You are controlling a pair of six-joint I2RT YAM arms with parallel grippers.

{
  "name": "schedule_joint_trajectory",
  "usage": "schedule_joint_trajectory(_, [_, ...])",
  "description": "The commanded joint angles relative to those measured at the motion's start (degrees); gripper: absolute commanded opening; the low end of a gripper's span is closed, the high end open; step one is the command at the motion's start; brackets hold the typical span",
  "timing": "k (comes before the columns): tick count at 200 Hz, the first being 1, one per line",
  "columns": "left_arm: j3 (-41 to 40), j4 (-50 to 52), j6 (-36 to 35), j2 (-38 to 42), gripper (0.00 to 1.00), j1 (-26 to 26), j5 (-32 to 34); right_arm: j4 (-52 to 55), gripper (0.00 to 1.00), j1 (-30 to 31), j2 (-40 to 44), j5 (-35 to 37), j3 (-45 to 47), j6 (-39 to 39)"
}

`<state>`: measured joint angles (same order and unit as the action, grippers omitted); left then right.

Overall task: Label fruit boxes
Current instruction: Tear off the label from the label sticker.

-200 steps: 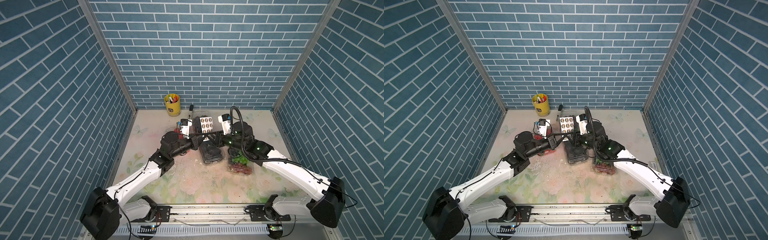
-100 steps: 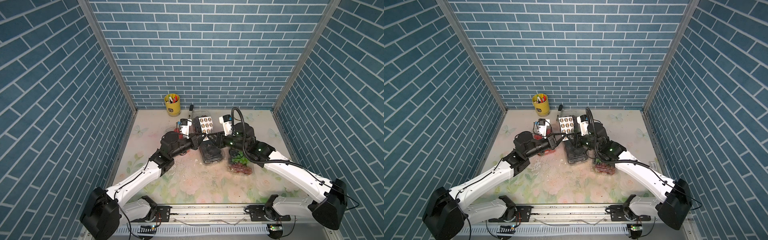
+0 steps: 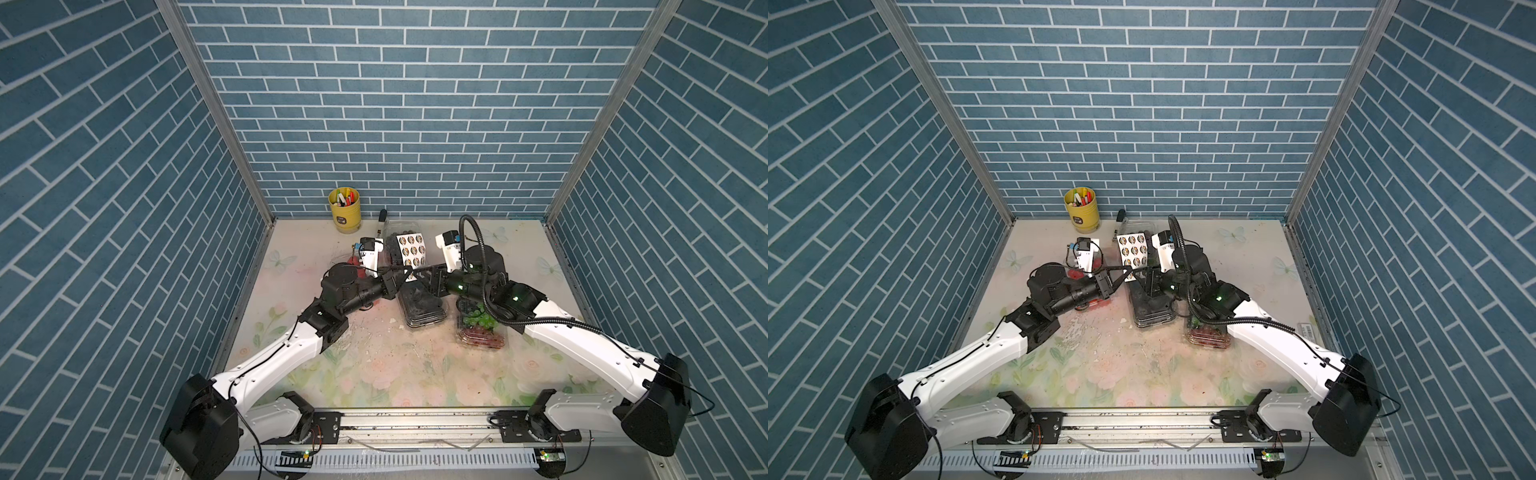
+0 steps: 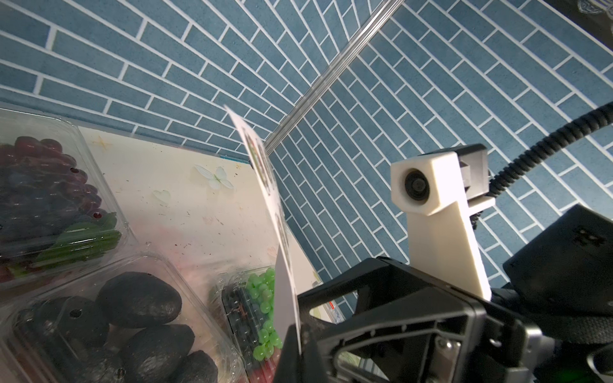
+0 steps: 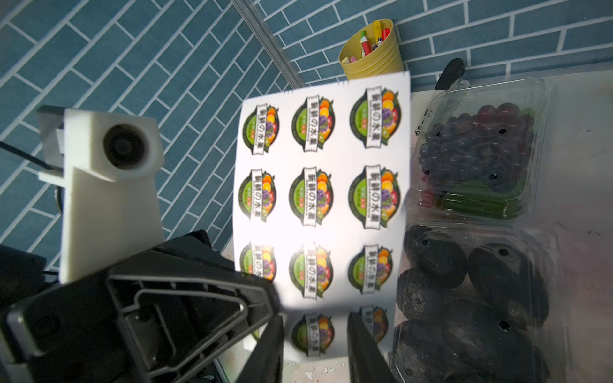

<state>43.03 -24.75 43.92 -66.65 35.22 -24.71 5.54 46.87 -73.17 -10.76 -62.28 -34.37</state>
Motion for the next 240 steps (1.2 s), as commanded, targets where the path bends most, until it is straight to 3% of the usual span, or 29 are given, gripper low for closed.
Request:
schedule_joint_trajectory(1, [0.64,-1.68,-0.42,0.11,0.00,0.29,-1.04,0.95,0.30,0.32,-0.56,1.30,-0.91,1.41])
schedule_joint_trajectory(103, [0.43,-1.59,-0.59,-0.04,0.00,0.33,-0.87,-0.74,0.19,0.26,0.33,0.92,0.14,0.85])
schedule_joint_trajectory(157, [0.35,-1.70,-0.61,0.08,0.00,0.29,-0.90,-2.29,0.00,0.30,-0.01,-0.74,0.35,0.09])
schedule_joint_trajectory(240, [0.11,3.82,-2.86,3.15,0.00,-0.39,3.61,3.69,0.00,0.24,2.61,5.40,1.24,2.11])
